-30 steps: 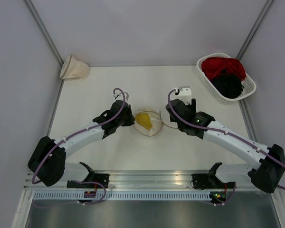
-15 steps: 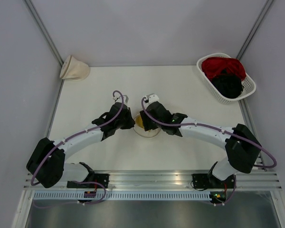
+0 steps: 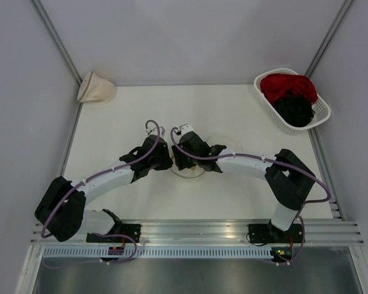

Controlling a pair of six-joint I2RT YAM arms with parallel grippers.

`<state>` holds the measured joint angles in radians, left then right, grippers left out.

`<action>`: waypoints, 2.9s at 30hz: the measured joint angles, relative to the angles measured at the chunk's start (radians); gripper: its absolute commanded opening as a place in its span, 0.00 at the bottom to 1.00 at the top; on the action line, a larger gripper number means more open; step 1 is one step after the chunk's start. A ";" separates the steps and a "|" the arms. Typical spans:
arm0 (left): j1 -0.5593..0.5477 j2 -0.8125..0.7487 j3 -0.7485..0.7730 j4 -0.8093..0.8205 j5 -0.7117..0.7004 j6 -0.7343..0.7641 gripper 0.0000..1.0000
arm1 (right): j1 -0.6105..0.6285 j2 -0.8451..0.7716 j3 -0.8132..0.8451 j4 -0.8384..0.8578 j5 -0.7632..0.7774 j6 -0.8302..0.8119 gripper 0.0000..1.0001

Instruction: Unzip the laundry bag and remove the bra

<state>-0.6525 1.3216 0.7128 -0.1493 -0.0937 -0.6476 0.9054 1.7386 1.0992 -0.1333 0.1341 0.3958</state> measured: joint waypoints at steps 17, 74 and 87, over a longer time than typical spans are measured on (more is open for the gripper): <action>-0.011 0.005 -0.065 -0.002 0.017 -0.030 0.02 | 0.007 0.096 0.075 0.008 0.017 -0.003 0.41; -0.011 0.001 -0.067 -0.003 0.022 -0.043 0.02 | -0.321 -0.597 0.167 -0.193 0.188 -0.035 0.00; -0.011 -0.032 -0.098 -0.011 0.045 -0.043 0.02 | -0.695 -0.348 0.383 -0.074 0.569 -0.053 0.01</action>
<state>-0.6636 1.2892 0.6147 -0.1600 -0.0483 -0.6910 0.2100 1.3907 1.4822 -0.2077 0.7029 0.3428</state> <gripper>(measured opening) 0.025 0.011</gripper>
